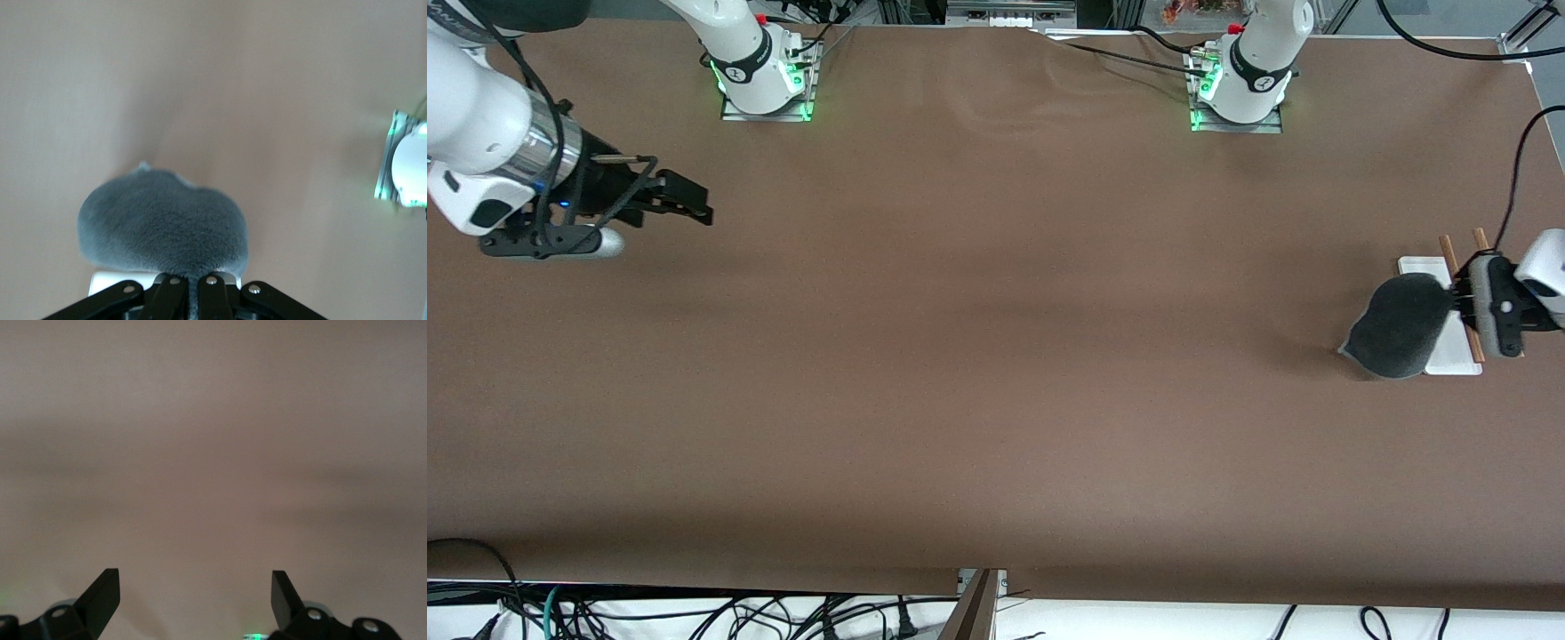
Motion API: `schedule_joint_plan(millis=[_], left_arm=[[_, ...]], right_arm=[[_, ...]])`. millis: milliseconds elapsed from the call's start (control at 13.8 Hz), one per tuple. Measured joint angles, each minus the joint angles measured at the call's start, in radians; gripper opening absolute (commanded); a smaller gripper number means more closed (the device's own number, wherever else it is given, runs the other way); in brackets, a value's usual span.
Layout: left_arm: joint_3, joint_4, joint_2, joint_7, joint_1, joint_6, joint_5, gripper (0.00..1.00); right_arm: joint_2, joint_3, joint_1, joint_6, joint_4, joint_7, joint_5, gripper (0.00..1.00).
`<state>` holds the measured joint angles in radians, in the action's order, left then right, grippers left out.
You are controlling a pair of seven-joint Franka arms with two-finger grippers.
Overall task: Pass towel and hang on rack
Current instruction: 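Lower the towel over the wooden rack sticks with the left gripper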
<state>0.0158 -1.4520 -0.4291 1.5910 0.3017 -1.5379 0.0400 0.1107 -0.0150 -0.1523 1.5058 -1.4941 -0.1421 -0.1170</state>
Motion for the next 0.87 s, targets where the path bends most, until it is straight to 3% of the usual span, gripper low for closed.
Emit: schedule_joint_plan(millis=[290, 869], left_arm=[[-0.123, 0.004, -0.037, 0.002, 0.021, 0.000, 0.019, 0.00], [-0.140, 0.012, -0.090, 0.001, 0.129, -0.160, 0.136, 0.00]], right_arm=[[-0.006, 0.021, 0.011, 0.010, -0.016, 0.063, 0.087, 1.00], [-0.006, 0.019, 0.011, 0.057, -0.063, 0.067, 0.095, 1.00]])
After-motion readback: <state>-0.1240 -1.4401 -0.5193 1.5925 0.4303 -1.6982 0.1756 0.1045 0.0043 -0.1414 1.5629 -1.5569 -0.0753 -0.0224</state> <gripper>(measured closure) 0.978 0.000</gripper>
